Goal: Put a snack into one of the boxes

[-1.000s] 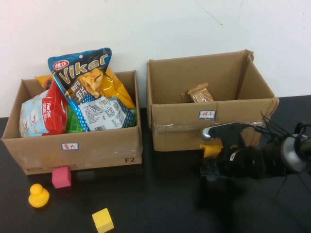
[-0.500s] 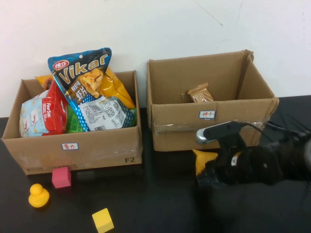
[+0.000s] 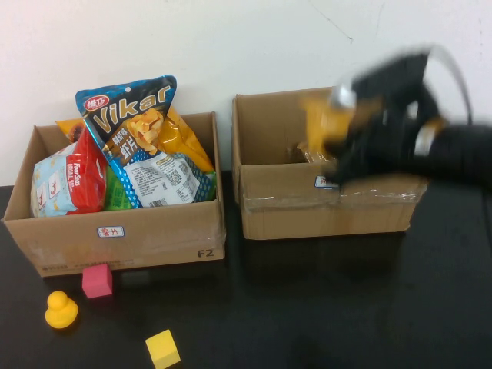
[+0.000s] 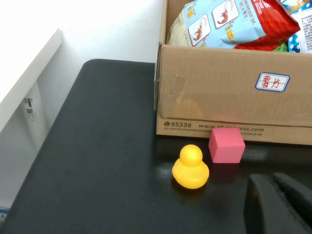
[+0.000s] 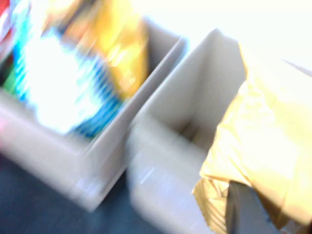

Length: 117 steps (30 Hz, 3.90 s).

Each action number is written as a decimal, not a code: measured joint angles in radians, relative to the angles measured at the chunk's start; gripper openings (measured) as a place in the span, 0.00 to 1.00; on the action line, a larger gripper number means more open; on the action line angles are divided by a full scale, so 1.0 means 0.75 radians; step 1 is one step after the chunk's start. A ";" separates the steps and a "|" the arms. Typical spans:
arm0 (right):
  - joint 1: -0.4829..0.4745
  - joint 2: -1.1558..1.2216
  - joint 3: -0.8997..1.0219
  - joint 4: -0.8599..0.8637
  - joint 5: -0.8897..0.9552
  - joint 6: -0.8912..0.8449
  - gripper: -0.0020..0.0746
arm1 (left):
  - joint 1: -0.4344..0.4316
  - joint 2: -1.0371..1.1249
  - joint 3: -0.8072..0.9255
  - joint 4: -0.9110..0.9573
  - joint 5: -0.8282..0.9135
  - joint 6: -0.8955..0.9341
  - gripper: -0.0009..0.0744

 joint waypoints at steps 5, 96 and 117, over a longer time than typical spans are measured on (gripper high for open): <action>-0.129 0.189 -0.331 -0.002 0.098 -0.062 0.28 | 0.000 0.000 0.000 0.000 0.000 0.000 0.01; -0.614 -2.098 1.494 -0.385 0.380 0.374 0.02 | 0.000 0.000 0.000 0.000 0.000 0.000 0.01; -0.594 -2.098 1.492 -0.382 0.380 0.374 0.02 | 0.000 0.000 0.000 0.000 0.000 0.000 0.01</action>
